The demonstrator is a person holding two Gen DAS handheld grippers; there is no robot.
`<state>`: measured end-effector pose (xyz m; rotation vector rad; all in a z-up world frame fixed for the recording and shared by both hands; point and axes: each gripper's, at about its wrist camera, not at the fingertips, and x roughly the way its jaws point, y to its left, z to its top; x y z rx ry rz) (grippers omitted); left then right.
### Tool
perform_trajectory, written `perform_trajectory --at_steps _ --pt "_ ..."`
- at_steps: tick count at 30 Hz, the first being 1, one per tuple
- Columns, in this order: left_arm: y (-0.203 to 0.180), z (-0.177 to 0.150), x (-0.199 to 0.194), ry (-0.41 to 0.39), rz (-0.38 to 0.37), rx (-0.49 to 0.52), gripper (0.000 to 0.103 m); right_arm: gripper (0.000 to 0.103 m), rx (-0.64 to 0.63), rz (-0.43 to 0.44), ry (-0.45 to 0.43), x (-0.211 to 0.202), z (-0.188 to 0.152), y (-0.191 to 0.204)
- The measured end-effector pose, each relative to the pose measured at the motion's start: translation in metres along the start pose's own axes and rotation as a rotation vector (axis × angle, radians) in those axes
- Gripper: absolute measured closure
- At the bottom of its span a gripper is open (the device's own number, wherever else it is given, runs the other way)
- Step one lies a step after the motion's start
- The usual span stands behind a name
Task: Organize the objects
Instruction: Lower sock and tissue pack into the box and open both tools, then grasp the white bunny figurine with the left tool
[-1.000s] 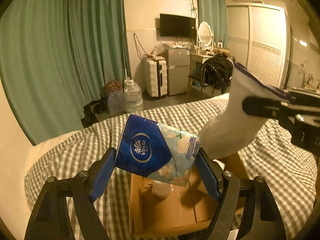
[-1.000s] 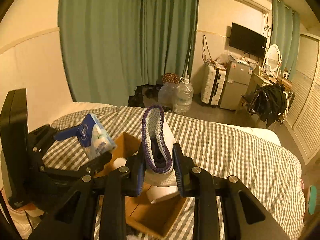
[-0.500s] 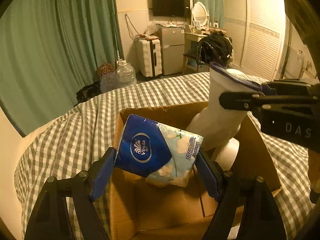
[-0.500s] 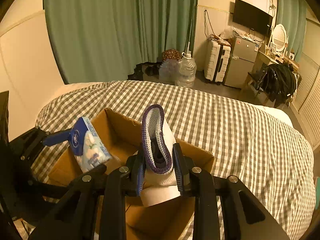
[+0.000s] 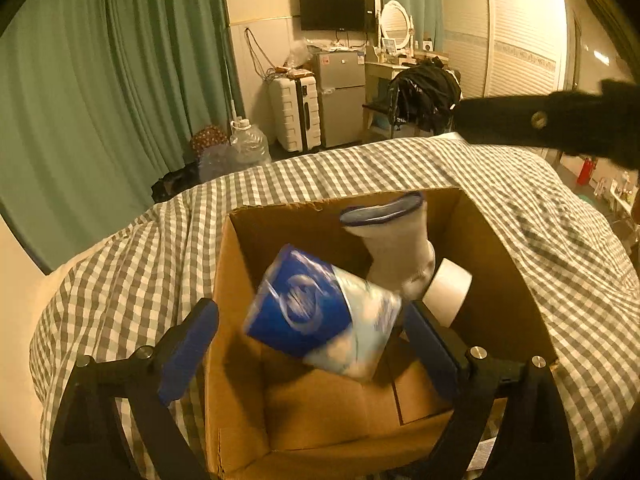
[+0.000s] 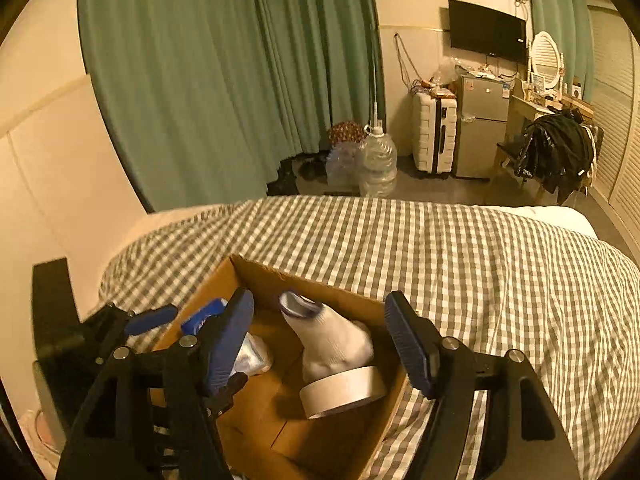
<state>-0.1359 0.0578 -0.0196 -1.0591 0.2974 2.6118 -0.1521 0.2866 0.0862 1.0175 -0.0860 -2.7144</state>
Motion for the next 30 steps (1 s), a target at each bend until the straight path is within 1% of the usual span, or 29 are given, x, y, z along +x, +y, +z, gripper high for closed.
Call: perform_trajectory --at_steps 5,8,11,14,19,26,30 --pt "0.004 -0.006 -0.019 -0.027 0.007 -0.041 0.006 0.033 0.003 -0.007 -0.034 -0.027 -0.005 0.004" --pt "0.008 -0.012 -0.037 -0.056 0.029 -0.065 0.005 0.033 -0.009 -0.019 -0.051 -0.043 -0.01 0.009" --pt "0.011 -0.023 -0.058 -0.084 0.045 -0.089 0.005 0.033 -0.037 -0.047 -0.059 -0.061 -0.025 0.016" --pt "0.013 -0.037 -0.072 -0.09 0.057 -0.119 0.005 0.033 -0.057 -0.055 -0.048 -0.07 -0.044 0.021" --pt "0.01 -0.067 -0.085 -0.069 0.072 -0.161 0.005 0.033 -0.092 -0.061 0.003 -0.075 -0.083 0.029" --pt "-0.007 -0.113 -0.092 -0.026 0.1 -0.167 0.005 0.033 -0.097 -0.082 0.055 -0.078 -0.129 0.035" --pt "-0.02 -0.142 -0.089 0.026 0.074 -0.166 0.005 0.033 -0.095 -0.103 0.137 -0.065 -0.16 0.037"
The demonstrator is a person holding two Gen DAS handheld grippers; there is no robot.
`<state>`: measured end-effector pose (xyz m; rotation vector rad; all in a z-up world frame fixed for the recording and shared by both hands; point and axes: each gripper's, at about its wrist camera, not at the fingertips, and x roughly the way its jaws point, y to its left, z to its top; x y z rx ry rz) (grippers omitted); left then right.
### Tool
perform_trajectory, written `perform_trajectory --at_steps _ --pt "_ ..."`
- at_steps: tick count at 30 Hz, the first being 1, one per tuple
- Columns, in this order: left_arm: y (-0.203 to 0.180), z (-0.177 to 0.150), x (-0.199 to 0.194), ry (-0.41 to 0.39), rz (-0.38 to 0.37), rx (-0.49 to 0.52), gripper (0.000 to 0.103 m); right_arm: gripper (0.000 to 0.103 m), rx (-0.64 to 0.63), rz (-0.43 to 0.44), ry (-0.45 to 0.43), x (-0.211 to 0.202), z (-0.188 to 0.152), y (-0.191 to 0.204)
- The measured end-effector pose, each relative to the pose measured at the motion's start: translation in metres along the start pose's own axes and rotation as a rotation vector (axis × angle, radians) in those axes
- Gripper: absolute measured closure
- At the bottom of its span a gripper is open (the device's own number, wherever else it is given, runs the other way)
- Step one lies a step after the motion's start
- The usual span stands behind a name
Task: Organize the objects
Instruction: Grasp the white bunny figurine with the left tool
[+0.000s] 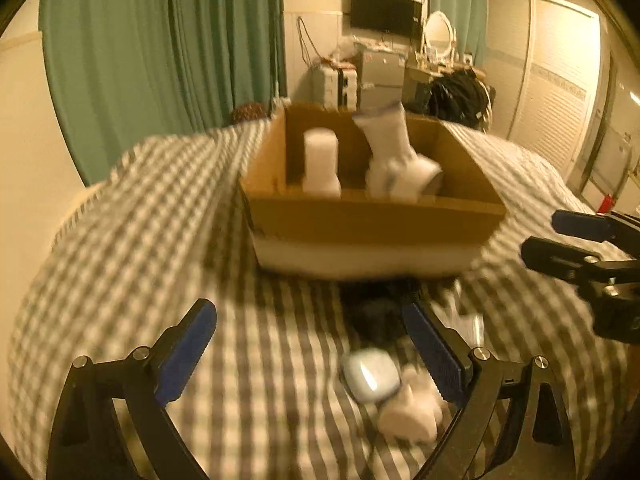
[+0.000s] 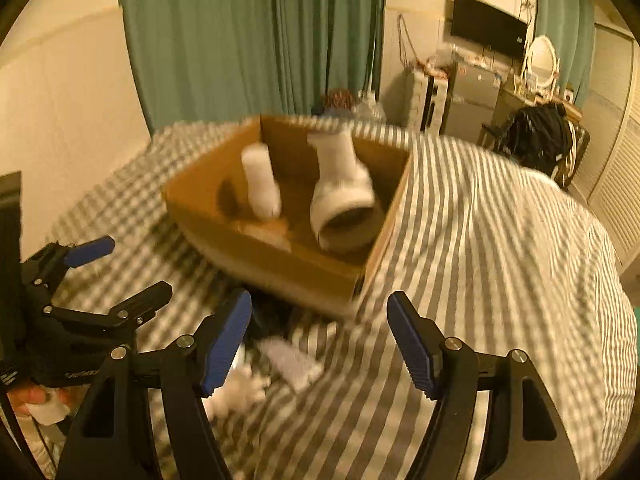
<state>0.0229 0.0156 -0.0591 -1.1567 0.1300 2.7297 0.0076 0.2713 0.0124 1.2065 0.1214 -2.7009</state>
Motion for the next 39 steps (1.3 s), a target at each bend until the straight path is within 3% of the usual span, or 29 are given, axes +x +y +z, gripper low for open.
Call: perform_trajectory --at_steps 8,15,16,18,20,24,28,32,39 --pt "-0.033 -0.041 0.002 0.078 -0.061 0.059 0.005 0.033 0.007 -0.053 0.068 0.012 -0.028 0.006" --pt "-0.058 -0.061 0.037 0.188 -0.129 0.115 0.005 0.033 0.032 -0.063 0.083 0.016 -0.031 0.005" --pt "-0.059 -0.062 0.042 0.202 -0.137 0.118 0.007 0.033 0.036 -0.064 0.086 0.017 -0.031 0.004" --pt "-0.062 -0.064 0.049 0.226 -0.16 0.122 0.03 0.033 0.042 -0.064 0.09 0.018 -0.031 0.003" --pt "-0.064 -0.065 0.052 0.245 -0.21 0.118 0.045 0.033 0.044 -0.065 0.092 0.018 -0.031 0.003" --pt "-0.063 -0.063 0.044 0.226 -0.216 0.106 0.045 0.033 0.048 -0.067 0.097 0.019 -0.031 0.003" --pt "-0.049 -0.051 0.012 0.131 -0.204 0.068 0.045 0.033 0.048 -0.064 0.098 0.019 -0.03 0.003" --pt "-0.026 -0.03 -0.014 0.023 -0.088 0.055 0.045 0.033 0.034 -0.052 0.11 0.025 -0.03 0.008" --pt "0.013 -0.02 -0.007 0.013 0.032 -0.002 0.045 0.033 -0.011 0.023 0.177 0.054 -0.021 0.029"
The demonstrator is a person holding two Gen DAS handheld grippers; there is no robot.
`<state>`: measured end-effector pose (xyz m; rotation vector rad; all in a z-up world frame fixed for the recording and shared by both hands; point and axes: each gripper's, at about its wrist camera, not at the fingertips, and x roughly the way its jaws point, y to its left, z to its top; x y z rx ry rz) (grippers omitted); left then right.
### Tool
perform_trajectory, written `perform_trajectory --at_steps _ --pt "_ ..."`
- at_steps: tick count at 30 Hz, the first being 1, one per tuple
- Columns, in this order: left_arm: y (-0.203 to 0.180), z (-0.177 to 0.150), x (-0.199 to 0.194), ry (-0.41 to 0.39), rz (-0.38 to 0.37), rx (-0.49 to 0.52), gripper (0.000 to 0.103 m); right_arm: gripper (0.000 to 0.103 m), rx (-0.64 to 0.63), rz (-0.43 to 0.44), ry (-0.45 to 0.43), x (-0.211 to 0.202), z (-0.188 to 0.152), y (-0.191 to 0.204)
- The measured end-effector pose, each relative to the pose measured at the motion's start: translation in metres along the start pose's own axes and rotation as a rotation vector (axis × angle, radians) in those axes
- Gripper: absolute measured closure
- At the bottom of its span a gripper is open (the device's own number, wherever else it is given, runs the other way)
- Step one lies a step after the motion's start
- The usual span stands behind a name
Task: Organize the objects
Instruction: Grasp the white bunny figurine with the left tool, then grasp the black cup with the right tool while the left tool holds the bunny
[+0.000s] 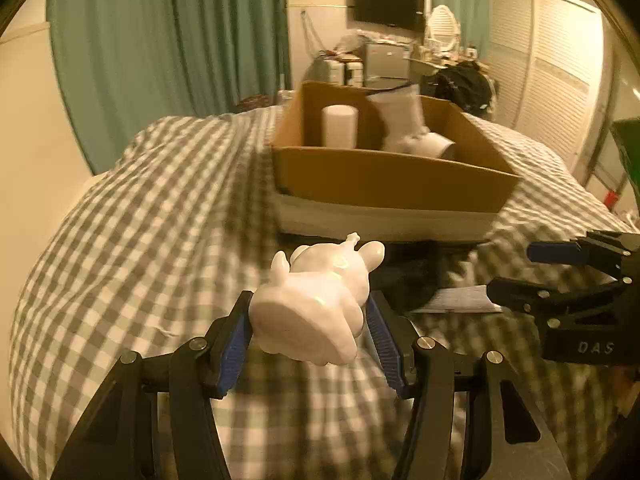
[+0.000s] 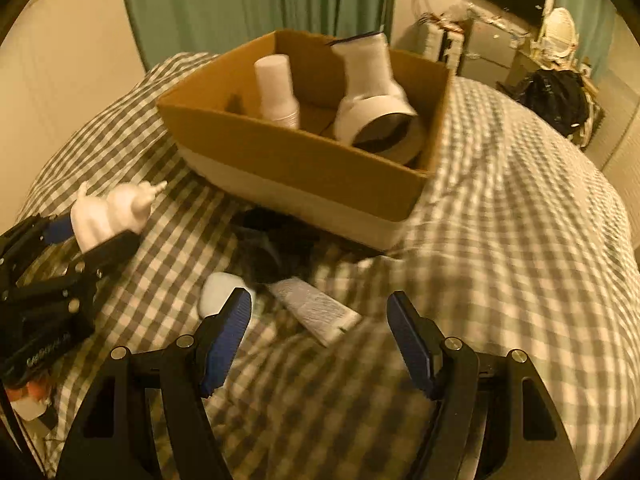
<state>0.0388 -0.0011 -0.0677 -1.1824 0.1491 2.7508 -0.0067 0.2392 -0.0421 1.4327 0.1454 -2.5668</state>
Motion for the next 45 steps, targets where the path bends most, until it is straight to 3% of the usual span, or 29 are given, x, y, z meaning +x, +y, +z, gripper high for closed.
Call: perform_trajectory --at_steps 4,7,11,21,22,24,25,45 --pt "0.013 0.01 0.011 -0.003 0.024 -0.014 0.045 0.033 -0.01 0.01 0.01 0.014 0.006 0.011" --pt "0.021 0.017 0.01 -0.022 0.041 -0.006 0.045 0.023 -0.007 -0.001 0.019 0.027 0.011 0.02" --pt "0.033 0.023 0.007 -0.048 0.086 -0.003 0.045 0.022 0.001 -0.005 0.026 0.048 0.02 0.032" --pt "0.046 0.018 0.007 -0.034 0.073 -0.05 0.045 0.023 -0.023 -0.073 0.039 0.091 0.034 0.048" --pt "0.048 0.017 0.007 -0.032 0.073 -0.051 0.045 0.025 -0.022 -0.081 0.039 0.092 0.034 0.048" --pt "0.048 0.016 0.007 -0.03 0.074 -0.052 0.045 0.047 -0.023 -0.08 0.046 0.094 0.033 0.048" --pt "0.047 0.016 0.007 -0.03 0.075 -0.052 0.045 0.049 -0.023 -0.066 0.055 0.095 0.033 0.048" --pt "0.032 0.012 -0.024 -0.075 0.082 -0.036 0.045 0.056 -0.063 -0.025 -0.109 0.012 0.02 0.065"
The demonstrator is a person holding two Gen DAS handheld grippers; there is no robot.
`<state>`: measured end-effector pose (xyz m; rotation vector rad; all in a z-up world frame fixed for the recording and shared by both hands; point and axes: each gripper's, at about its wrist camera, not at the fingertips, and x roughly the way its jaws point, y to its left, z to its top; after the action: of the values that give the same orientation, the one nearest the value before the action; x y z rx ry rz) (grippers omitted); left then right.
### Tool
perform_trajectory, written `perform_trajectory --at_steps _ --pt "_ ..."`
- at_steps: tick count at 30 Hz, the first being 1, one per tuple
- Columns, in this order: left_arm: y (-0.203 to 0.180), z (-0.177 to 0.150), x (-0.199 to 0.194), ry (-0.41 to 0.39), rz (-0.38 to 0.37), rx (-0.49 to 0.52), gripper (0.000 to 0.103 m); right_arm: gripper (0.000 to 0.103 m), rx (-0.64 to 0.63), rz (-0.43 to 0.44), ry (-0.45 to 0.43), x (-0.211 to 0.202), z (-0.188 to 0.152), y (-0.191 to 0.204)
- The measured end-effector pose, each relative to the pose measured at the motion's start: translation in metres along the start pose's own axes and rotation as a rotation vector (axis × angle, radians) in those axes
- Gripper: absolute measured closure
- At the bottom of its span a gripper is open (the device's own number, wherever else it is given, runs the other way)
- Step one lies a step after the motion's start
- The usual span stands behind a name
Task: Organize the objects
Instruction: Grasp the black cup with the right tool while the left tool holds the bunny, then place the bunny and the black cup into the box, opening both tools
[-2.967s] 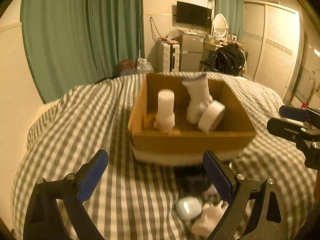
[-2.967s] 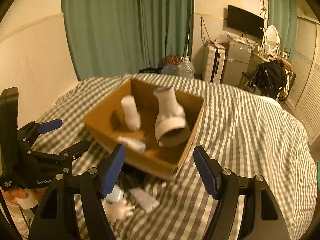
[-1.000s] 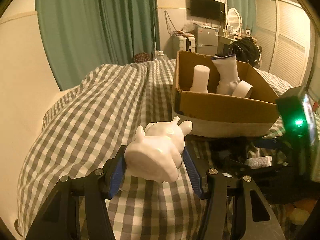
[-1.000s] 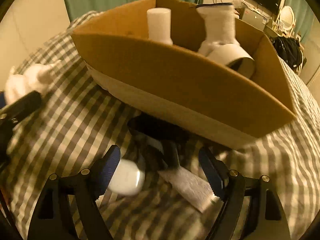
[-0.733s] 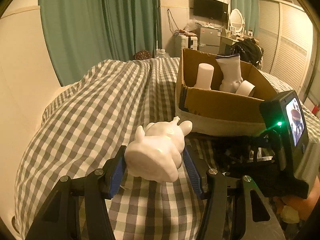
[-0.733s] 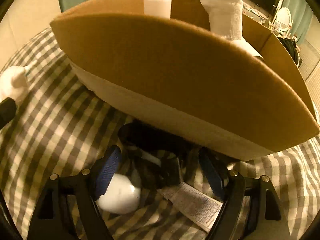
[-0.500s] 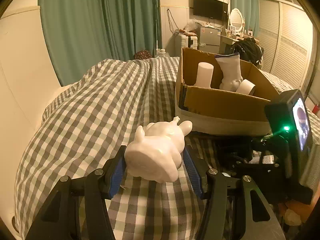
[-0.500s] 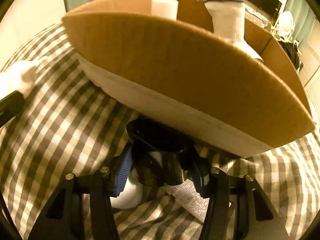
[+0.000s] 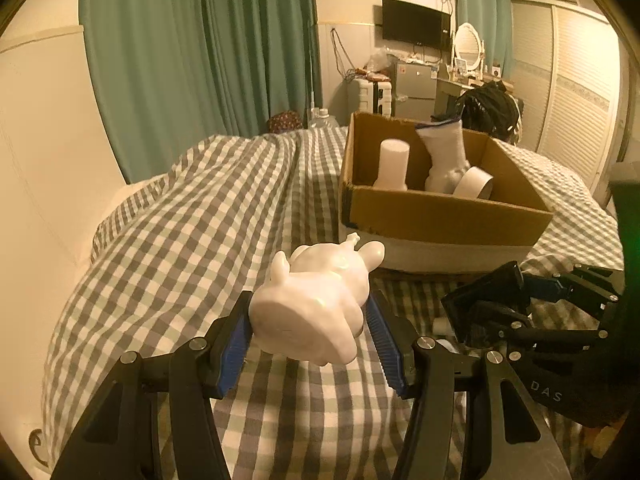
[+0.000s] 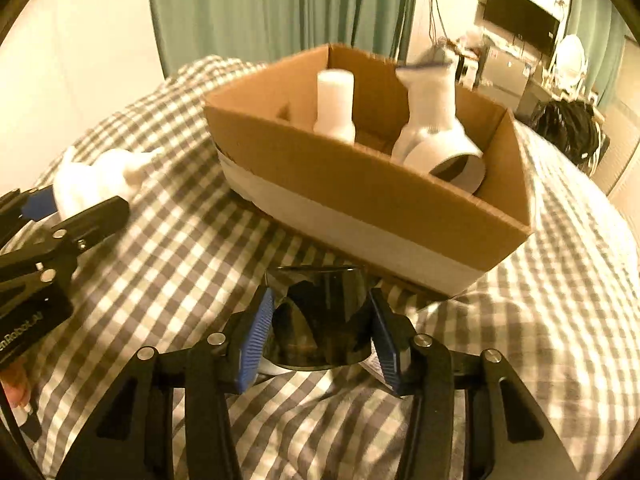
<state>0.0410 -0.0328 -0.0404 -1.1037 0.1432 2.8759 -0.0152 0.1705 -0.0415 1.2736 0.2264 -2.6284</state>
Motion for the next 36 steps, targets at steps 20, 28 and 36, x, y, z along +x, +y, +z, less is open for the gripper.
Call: perform_trajectory --at_steps 20,28,36 --pt "-0.027 0.051 -0.027 -0.09 -0.039 0.037 0.045 0.073 0.064 0.061 -0.193 -0.084 0.025 -0.042" --pt "-0.044 0.099 -0.001 -0.105 -0.087 0.075 0.045 0.073 0.077 0.0 -0.25 -0.096 0.076 -0.084" --pt "-0.073 0.118 0.071 -0.014 -0.151 0.158 0.045 0.073 0.076 0.007 -0.158 -0.048 0.104 -0.112"
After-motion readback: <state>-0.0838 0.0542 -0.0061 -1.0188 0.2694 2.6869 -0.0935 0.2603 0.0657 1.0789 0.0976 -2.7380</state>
